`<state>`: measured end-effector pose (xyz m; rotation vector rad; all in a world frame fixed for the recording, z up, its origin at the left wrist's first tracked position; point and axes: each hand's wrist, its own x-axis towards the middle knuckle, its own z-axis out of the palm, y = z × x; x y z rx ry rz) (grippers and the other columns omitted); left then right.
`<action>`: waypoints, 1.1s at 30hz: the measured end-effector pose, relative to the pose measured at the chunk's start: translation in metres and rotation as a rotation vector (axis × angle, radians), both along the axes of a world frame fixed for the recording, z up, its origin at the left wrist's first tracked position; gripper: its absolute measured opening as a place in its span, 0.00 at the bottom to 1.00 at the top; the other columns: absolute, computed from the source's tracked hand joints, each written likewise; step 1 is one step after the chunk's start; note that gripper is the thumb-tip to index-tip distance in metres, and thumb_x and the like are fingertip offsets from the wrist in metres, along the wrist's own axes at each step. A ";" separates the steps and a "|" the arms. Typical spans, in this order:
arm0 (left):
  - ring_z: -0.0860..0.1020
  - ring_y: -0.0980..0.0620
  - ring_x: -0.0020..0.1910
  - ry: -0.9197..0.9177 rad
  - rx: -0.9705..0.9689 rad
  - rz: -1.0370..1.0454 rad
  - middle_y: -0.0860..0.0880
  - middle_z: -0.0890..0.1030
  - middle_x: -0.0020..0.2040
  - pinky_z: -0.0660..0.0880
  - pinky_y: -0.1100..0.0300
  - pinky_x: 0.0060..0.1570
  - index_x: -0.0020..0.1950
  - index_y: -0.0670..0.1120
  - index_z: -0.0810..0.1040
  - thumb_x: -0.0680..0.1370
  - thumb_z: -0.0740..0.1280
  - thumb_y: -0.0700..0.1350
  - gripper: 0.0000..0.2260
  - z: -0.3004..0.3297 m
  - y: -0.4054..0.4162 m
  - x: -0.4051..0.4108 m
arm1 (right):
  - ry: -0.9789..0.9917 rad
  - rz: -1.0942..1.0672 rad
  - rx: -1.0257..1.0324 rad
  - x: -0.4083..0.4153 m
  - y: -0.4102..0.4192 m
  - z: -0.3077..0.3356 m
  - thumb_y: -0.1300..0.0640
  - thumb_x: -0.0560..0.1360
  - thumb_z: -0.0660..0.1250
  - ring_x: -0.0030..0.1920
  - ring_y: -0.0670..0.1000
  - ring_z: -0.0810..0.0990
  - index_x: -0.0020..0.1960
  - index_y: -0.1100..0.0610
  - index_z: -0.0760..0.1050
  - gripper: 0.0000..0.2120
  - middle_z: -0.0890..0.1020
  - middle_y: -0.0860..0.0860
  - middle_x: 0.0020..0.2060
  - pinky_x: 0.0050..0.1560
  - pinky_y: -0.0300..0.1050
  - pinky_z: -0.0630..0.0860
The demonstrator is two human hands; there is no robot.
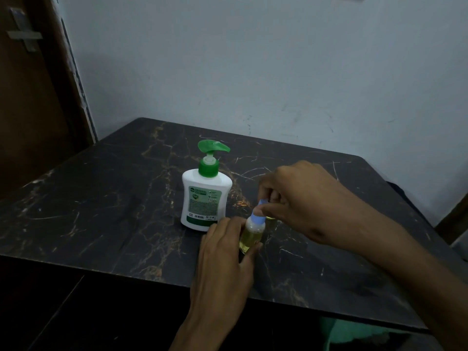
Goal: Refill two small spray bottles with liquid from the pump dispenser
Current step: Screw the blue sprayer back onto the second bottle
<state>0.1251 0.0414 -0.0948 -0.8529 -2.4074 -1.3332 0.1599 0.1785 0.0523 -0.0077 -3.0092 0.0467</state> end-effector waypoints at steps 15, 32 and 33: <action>0.72 0.62 0.49 0.001 0.017 -0.005 0.62 0.75 0.47 0.68 0.67 0.49 0.55 0.58 0.76 0.77 0.74 0.49 0.11 -0.003 0.000 -0.001 | 0.008 0.039 0.025 0.008 -0.005 0.000 0.52 0.78 0.69 0.44 0.46 0.81 0.57 0.43 0.75 0.10 0.84 0.43 0.47 0.46 0.50 0.81; 0.73 0.61 0.49 -0.008 0.017 0.000 0.61 0.76 0.48 0.70 0.62 0.50 0.55 0.58 0.76 0.77 0.74 0.49 0.10 0.000 0.000 0.000 | -0.006 0.008 0.052 0.004 -0.003 0.000 0.43 0.77 0.71 0.46 0.49 0.81 0.55 0.44 0.77 0.09 0.83 0.44 0.46 0.49 0.51 0.82; 0.72 0.61 0.49 -0.009 0.014 0.000 0.61 0.75 0.47 0.70 0.63 0.50 0.54 0.58 0.76 0.77 0.74 0.49 0.10 0.000 0.000 0.000 | -0.008 0.012 0.039 0.004 -0.002 0.000 0.46 0.77 0.71 0.47 0.49 0.81 0.57 0.43 0.77 0.09 0.84 0.43 0.47 0.50 0.52 0.82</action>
